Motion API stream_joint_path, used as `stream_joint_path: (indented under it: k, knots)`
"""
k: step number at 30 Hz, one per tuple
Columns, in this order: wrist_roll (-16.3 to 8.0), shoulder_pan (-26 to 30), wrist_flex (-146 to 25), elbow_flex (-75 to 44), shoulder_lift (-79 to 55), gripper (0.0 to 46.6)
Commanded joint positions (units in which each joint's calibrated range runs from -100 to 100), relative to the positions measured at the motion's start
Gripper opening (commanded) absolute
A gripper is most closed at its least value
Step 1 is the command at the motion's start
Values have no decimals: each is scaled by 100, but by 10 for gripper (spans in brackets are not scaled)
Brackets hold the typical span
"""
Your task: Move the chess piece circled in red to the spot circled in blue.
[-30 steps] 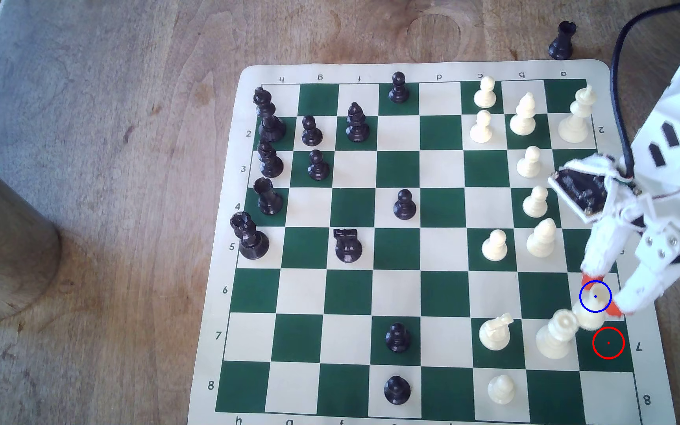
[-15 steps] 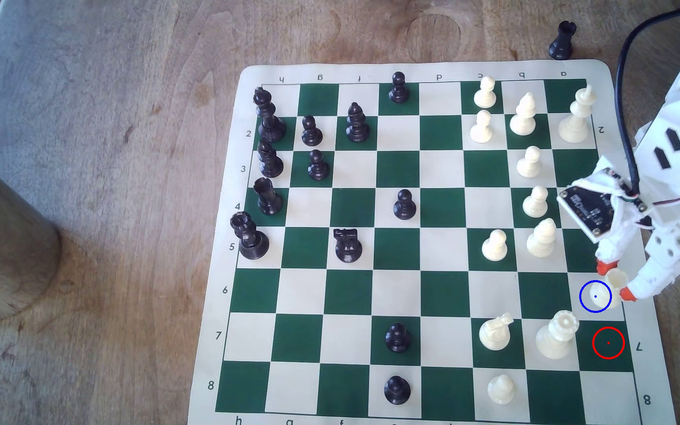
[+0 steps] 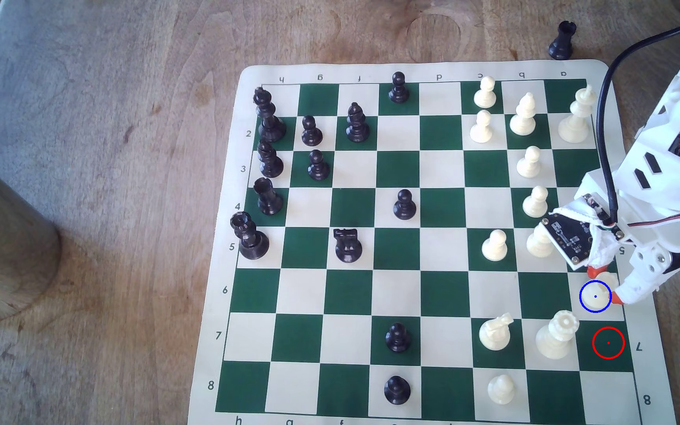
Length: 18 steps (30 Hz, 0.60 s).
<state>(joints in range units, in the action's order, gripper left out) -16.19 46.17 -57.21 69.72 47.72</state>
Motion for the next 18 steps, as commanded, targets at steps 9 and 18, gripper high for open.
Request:
stream_joint_path:
  k: [9, 18]
  knots:
    - [39, -60, -28, -55, -196, 203]
    - [15, 33, -1232, -182, 890, 244]
